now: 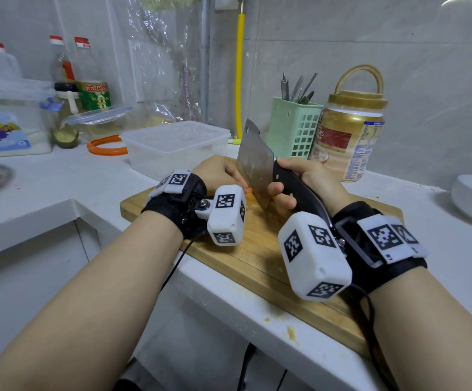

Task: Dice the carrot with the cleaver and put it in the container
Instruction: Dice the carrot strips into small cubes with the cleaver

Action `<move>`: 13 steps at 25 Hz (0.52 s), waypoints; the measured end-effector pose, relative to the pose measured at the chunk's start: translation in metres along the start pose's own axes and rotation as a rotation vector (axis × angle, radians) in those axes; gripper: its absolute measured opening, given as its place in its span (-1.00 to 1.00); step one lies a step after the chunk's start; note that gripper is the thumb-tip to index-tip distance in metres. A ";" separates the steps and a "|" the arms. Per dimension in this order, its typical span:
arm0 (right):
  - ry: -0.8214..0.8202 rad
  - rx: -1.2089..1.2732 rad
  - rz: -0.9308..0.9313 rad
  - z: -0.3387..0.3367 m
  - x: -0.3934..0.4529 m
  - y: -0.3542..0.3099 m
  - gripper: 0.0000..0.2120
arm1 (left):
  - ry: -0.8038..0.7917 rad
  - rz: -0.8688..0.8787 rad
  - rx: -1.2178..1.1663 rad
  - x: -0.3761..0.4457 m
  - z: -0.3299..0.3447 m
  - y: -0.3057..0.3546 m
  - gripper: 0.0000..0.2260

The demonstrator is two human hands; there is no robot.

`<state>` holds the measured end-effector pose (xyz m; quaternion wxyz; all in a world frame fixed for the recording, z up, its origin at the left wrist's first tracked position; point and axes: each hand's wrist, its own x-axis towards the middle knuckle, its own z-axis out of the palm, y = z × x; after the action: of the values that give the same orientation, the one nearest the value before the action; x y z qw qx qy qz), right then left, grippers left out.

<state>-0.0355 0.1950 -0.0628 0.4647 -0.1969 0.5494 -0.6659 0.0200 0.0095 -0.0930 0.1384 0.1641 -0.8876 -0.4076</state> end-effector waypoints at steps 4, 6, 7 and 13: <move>0.006 -0.011 0.022 0.000 0.000 -0.002 -0.79 | -0.007 0.011 0.004 0.001 0.000 0.000 -0.96; 0.013 -0.017 0.024 0.000 -0.001 -0.003 -0.80 | -0.002 0.018 0.002 0.001 0.000 0.000 -0.95; 0.017 -0.021 0.023 0.001 -0.001 -0.003 -0.80 | -0.003 0.020 0.001 0.001 0.000 0.000 -0.94; 0.033 -0.026 0.028 0.002 0.001 -0.002 -0.82 | -0.004 0.033 0.004 0.003 0.000 -0.001 -0.95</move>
<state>-0.0353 0.1934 -0.0605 0.4623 -0.1843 0.5682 -0.6554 0.0179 0.0077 -0.0929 0.1430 0.1488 -0.8913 -0.4038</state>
